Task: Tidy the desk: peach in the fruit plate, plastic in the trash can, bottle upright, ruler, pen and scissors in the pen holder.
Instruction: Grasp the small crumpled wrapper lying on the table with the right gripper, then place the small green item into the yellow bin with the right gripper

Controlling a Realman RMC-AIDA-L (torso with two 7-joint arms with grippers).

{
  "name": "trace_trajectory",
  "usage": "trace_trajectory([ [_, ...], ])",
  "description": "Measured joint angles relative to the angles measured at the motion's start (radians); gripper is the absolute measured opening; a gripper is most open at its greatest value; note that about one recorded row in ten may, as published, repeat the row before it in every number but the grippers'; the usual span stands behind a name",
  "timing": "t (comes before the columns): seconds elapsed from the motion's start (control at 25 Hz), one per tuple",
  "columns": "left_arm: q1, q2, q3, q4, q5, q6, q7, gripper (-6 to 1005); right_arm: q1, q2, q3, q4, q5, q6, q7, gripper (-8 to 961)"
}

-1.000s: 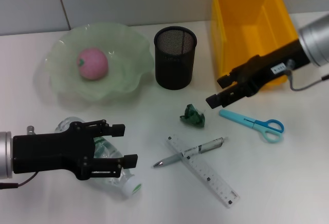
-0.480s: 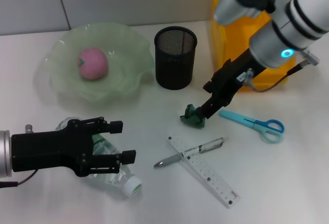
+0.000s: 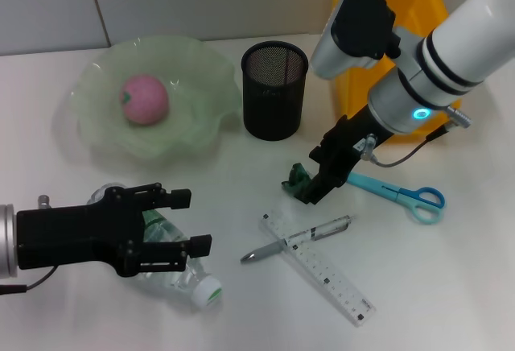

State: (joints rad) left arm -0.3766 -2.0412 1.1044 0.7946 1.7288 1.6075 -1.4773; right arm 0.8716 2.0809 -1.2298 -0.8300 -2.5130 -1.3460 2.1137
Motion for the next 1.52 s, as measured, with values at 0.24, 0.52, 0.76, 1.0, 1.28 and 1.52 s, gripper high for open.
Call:
trace_trajectory([
  [0.24, 0.004, 0.002, 0.0, -0.002, 0.0, -0.001, 0.0, 800, -0.004, 0.002, -0.012, 0.047, 0.027, 0.058, -0.031, 800],
  [0.52, 0.004, 0.004, -0.007, -0.015, 0.0, -0.002, 0.001, 797, -0.004, 0.003, -0.018, 0.069, 0.042, 0.087, -0.044, 799],
  [0.76, 0.006, 0.004, -0.011, -0.015, 0.0, -0.002, 0.006, 793, -0.002, 0.004, -0.027, 0.107, 0.055, 0.128, -0.056, 734],
  [1.0, 0.007, 0.003, -0.012, -0.017, 0.0, -0.001, 0.01, 790, -0.003, 0.004, -0.031, 0.117, 0.069, 0.137, -0.057, 517],
  [1.28, 0.006, 0.003, -0.014, -0.017, 0.0, -0.003, 0.011, 787, -0.006, 0.004, -0.031, 0.116, 0.075, 0.134, -0.057, 247],
  [1.52, 0.005, 0.004, -0.02, -0.017, 0.0, -0.004, 0.011, 783, -0.02, 0.0, 0.002, 0.072, 0.08, 0.075, -0.048, 100],
])
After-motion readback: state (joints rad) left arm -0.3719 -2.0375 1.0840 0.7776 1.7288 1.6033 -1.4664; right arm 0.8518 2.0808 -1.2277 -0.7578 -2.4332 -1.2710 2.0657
